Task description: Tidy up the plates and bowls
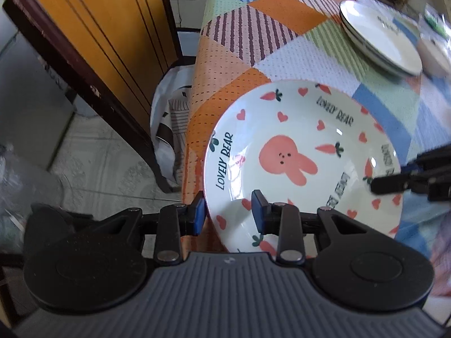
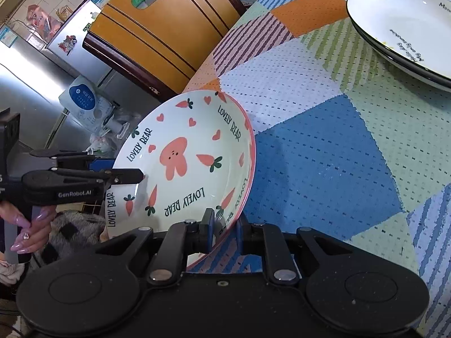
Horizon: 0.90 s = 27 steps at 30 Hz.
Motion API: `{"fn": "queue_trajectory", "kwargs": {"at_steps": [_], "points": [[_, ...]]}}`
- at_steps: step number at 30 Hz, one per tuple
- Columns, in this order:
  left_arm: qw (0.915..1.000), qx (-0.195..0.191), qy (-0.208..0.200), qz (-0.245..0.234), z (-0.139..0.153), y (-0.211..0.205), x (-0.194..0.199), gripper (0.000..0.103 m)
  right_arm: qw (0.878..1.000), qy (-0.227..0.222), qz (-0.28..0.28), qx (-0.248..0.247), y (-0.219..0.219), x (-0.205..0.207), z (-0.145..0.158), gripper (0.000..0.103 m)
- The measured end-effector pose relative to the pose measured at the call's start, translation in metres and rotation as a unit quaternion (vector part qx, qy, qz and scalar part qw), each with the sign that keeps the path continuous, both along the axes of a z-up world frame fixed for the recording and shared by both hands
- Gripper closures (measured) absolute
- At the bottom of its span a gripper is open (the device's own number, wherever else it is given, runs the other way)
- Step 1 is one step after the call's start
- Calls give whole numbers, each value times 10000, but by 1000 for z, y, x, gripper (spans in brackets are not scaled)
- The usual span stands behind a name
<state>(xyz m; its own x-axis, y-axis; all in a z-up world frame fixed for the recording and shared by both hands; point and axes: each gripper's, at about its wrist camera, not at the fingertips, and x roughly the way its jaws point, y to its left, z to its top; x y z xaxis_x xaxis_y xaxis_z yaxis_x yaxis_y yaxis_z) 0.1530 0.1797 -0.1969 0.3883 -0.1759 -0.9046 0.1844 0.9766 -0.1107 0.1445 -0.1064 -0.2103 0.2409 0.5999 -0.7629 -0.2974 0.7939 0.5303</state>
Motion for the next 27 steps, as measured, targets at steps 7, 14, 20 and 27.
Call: {"fn": "queue_trajectory", "kwargs": {"at_steps": [7,14,20,27], "points": [[9999,-73,-41,-61,10,-9,1,71,9994,-251,244,39,-12,-5,14,84],[9994,-176,-215,-184,34,-28,6,71,9994,-331,39,119,-34,-7,28,83],[9981,-373,-375,-331,54,-49,18,71,9980,-625,-33,-33,-56,-6,55,83],[9959,-458,-595,-496,70,-88,38,71,9950,-919,-148,-352,-90,7,86,83]]}}
